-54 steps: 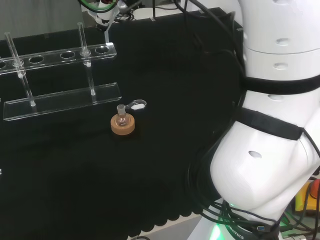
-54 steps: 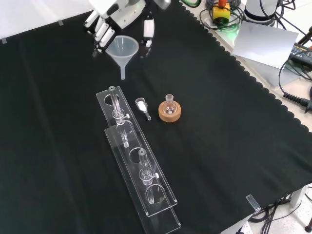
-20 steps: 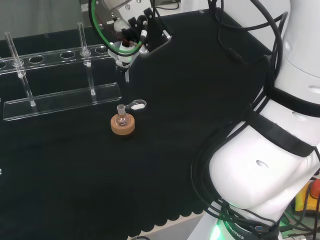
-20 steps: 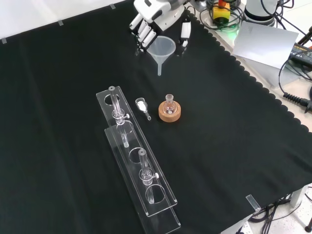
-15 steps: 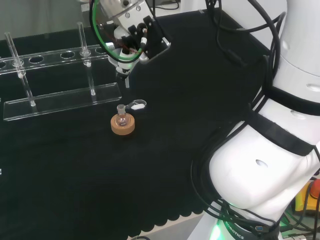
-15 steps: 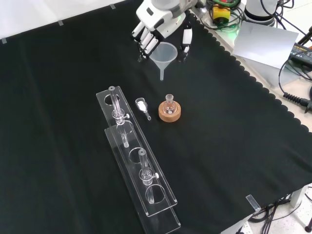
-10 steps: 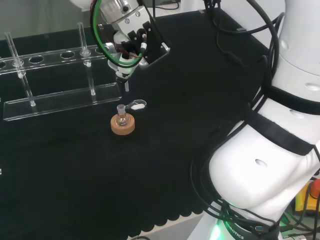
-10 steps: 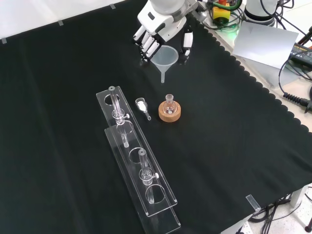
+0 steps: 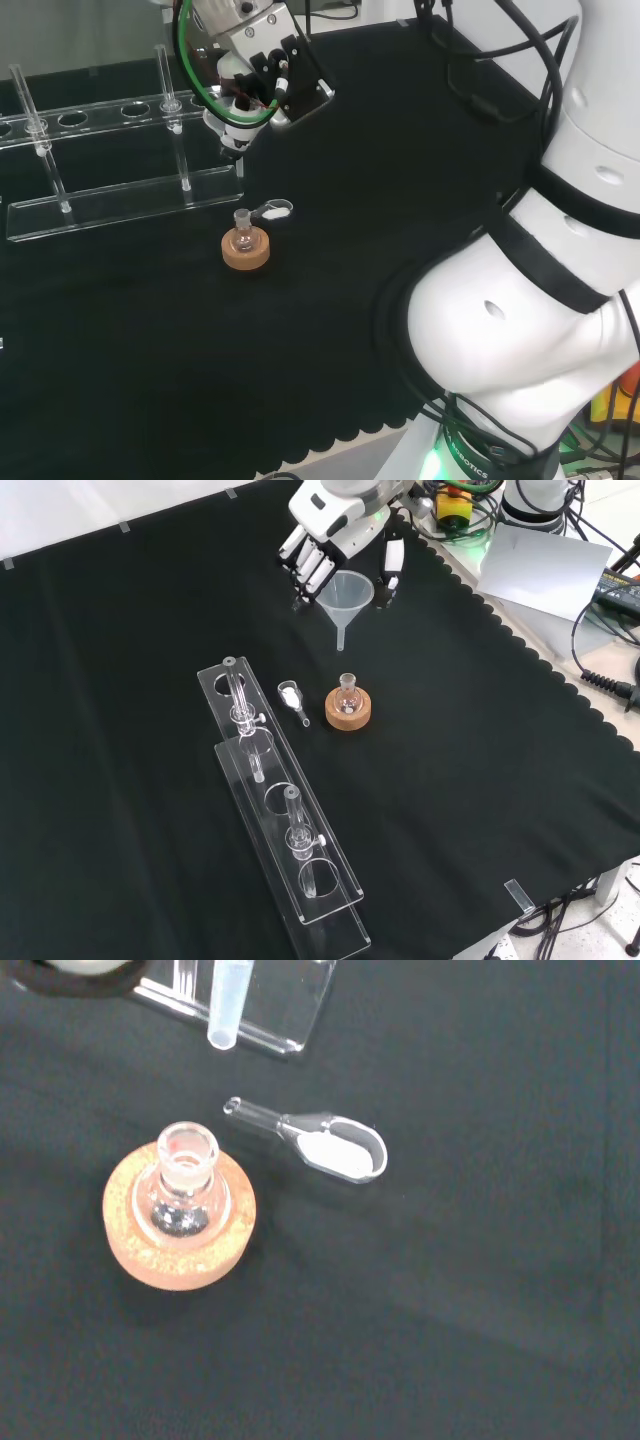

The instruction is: Place the funnel on the round-bottom flask.

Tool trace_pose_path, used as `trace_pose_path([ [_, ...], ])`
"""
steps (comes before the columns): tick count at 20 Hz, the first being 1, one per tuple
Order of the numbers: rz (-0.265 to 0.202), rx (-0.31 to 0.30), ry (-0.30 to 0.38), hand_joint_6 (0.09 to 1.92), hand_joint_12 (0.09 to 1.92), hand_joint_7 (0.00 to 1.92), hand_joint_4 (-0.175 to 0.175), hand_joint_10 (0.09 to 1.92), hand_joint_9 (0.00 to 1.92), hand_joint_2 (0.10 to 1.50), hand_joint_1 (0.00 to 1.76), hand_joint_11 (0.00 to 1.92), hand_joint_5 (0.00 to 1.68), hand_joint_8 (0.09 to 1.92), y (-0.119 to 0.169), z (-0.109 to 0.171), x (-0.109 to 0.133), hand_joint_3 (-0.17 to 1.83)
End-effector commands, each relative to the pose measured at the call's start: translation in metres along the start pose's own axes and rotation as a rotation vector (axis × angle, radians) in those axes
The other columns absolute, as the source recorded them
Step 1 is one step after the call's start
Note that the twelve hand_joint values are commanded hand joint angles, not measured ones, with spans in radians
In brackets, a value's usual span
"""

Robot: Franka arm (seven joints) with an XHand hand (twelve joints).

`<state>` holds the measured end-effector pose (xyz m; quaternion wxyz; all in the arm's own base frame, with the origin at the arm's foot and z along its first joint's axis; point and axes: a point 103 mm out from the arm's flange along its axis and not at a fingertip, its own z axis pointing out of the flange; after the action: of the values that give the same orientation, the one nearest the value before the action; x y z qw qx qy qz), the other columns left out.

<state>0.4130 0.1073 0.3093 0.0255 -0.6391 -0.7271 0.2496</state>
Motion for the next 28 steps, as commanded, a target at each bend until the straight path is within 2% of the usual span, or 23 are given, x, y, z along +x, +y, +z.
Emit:
trace_pose_path([
  [1,0.013,0.048,-0.052,0.09,1.37,0.47,-0.041,0.54,0.67,0.75,0.72,0.25,0.53,0.67,0.019,0.0381,0.0168,0.48],
  [28,-0.006,0.045,-0.067,0.09,1.37,0.47,-0.042,0.55,0.67,0.75,0.72,0.24,0.53,0.68,0.0234,0.046,0.0157,0.49],
])
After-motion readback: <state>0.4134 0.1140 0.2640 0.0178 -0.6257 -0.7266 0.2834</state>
